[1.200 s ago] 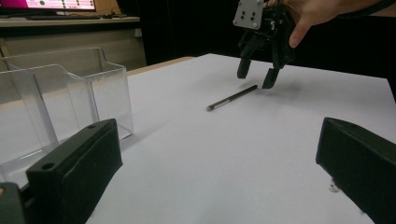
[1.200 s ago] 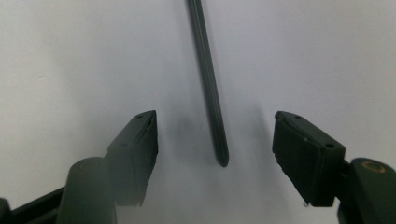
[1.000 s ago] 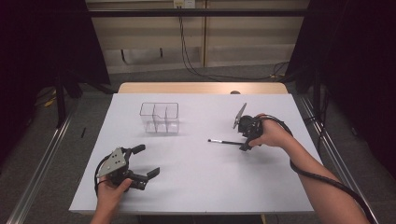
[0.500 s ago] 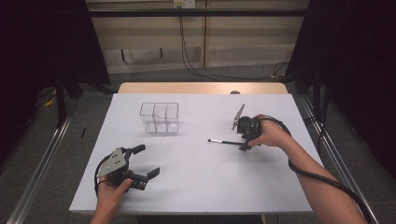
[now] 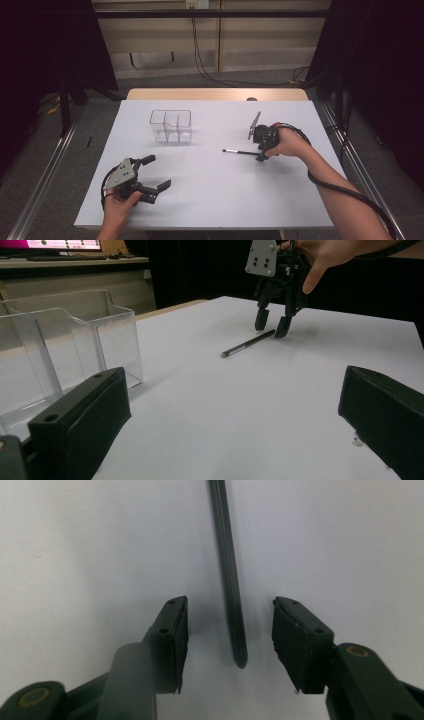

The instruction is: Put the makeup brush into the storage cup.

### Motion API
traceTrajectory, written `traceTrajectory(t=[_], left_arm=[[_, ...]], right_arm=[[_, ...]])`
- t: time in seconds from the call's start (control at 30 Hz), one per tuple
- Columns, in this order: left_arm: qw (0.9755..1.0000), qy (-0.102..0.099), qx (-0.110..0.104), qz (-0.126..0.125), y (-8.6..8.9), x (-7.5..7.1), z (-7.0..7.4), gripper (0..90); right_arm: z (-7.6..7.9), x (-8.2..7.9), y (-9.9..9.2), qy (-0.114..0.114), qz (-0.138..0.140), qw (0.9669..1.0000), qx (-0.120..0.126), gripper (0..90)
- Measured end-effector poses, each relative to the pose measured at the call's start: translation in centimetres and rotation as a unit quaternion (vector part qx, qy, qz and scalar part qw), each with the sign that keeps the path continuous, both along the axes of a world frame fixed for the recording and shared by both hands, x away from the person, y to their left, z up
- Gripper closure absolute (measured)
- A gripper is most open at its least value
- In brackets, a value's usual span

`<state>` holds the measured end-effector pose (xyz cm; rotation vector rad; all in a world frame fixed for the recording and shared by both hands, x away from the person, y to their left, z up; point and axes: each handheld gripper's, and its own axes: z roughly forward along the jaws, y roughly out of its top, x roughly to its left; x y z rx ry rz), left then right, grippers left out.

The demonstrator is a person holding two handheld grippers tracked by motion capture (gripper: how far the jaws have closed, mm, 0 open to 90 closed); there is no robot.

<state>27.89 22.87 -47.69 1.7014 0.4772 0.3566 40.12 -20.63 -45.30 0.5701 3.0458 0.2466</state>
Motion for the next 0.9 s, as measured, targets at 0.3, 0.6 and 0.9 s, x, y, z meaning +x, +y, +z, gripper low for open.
traceTrajectory(t=[0.3,0.6,0.9], left_arm=[[1.0,0.004,0.0,-0.003,-0.08,-0.02,-0.07,0.0],[1.0,0.004,0.003,-0.005,-0.11,0.0,-0.1,0.0],[1.0,0.004,0.002,-0.007,-0.17,-0.03,-0.06,0.0]], right_arm=[[-0.15,-0.07,0.08,0.018,0.008,0.9998,0.004,61.9],[-0.12,-0.21,0.04,0.02,0.005,0.9997,0.011,69.7],[-0.03,-0.41,0.53,0.028,0.008,0.9996,-0.004,80.9]])
